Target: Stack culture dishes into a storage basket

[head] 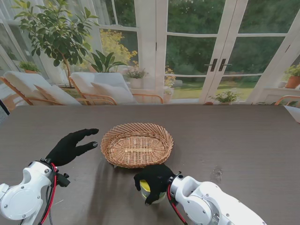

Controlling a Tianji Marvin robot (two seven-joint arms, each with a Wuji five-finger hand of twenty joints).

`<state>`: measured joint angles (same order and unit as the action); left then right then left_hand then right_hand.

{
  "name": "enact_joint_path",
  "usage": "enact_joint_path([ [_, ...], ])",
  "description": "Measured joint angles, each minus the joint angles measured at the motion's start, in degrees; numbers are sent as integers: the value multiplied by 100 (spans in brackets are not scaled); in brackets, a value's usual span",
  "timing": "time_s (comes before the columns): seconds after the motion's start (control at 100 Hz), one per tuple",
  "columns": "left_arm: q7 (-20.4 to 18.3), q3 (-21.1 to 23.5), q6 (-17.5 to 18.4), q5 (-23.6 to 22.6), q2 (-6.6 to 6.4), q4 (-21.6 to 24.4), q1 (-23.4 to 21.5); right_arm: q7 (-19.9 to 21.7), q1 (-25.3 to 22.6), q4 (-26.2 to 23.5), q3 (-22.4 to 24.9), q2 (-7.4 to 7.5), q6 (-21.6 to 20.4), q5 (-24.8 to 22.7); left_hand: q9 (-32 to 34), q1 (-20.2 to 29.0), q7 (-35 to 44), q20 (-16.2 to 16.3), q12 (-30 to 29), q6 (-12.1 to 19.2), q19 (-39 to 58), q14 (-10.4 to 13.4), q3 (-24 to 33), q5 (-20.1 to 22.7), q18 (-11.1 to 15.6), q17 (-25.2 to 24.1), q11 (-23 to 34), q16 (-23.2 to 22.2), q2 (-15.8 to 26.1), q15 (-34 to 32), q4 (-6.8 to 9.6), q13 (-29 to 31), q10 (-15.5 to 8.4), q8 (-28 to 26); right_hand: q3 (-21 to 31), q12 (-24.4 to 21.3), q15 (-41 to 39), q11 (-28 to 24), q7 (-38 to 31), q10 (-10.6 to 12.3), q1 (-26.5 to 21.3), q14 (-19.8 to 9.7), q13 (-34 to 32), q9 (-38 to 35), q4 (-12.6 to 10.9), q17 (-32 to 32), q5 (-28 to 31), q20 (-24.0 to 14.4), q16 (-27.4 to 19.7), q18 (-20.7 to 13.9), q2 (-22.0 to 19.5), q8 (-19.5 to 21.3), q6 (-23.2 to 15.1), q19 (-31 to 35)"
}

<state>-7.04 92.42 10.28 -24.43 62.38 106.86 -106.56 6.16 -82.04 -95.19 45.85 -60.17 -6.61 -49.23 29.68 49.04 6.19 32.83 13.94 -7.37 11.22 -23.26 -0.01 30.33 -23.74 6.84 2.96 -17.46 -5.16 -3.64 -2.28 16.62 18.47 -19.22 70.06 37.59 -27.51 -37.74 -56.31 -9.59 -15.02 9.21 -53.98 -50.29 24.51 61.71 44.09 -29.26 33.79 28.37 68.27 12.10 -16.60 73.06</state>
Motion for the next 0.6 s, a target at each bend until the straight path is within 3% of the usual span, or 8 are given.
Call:
enact_joint_path([
  [0.34,4,3,-1,-2,1,1,-2,231,277,-260,145,-34,575,200,0,0,0,0,0,0,0,0,0,0,-1,0,0,0,0,0,0,0,0,0,0,73,-2,0,-46,0,17,5,-29,-9,-9,5,0,0,12,0,0,0,0,0],
  [0.6,5,6,-28,-4,2,18,-12,209,974,-74,-173,-115,1011,382,0,0,0,1,0,0,0,0,0,0,-1,0,0,0,0,0,0,0,0,0,0,83,-97,0,-186,-1,110,43,-119,-132,-58,144,1,0,14,0,-2,0,-2,0],
])
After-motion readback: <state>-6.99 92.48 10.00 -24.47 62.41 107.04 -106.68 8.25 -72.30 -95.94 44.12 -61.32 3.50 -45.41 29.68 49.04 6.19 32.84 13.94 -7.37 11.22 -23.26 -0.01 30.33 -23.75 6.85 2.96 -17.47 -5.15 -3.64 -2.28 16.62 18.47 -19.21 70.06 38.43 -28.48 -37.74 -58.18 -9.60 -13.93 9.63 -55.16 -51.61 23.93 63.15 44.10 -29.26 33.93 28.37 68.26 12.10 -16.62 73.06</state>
